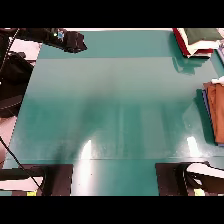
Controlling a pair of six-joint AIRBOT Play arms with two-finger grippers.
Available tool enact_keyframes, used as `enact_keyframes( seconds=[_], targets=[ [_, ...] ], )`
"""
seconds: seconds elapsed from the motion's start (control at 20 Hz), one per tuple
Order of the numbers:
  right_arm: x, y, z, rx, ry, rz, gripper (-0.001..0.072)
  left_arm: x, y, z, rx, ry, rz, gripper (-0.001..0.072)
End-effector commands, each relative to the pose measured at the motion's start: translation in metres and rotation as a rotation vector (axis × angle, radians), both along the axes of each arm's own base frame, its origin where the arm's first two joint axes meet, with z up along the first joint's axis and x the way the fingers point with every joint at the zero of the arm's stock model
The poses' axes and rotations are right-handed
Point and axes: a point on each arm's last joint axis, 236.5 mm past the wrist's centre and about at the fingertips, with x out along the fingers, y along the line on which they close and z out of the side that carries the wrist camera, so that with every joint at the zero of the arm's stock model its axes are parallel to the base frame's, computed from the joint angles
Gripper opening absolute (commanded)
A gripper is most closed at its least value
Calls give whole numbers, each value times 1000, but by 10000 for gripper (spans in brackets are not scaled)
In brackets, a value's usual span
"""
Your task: Fold the shirts.
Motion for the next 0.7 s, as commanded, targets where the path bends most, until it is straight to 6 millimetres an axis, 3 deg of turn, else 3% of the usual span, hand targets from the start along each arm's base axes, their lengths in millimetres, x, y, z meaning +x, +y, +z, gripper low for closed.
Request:
enact_keyframes(
  seconds=[0.0, 0.1, 0.2, 0.25, 0.4, 0.5, 0.65],
  targets=[
    [-62, 1, -39, 30, 120, -65, 16, -1, 0, -1, 10, -4, -10, 29],
    [-103, 0, -61, 50, 200, -138, 52, 0, 0, -1, 14, -11, -15, 28],
    [-139, 0, -77, 63, 255, -211, 339, 0, 0, -1, 17, -14, -19, 29],
    [-154, 0, -82, 63, 275, -245, 432, 0, 0, -1, 17, -14, -19, 29],
    [-184, -1, -81, 52, 279, -328, 555, 0, 0, -1, 17, -15, -19, 29],
    [-178, -1, -60, 35, 199, -351, 560, 0, 0, 0, 17, -15, -19, 29],
    [-108, 31, -10, 60, -43, -185, 560, 0, 0, 0, 14, -18, -18, 29]
  ],
)
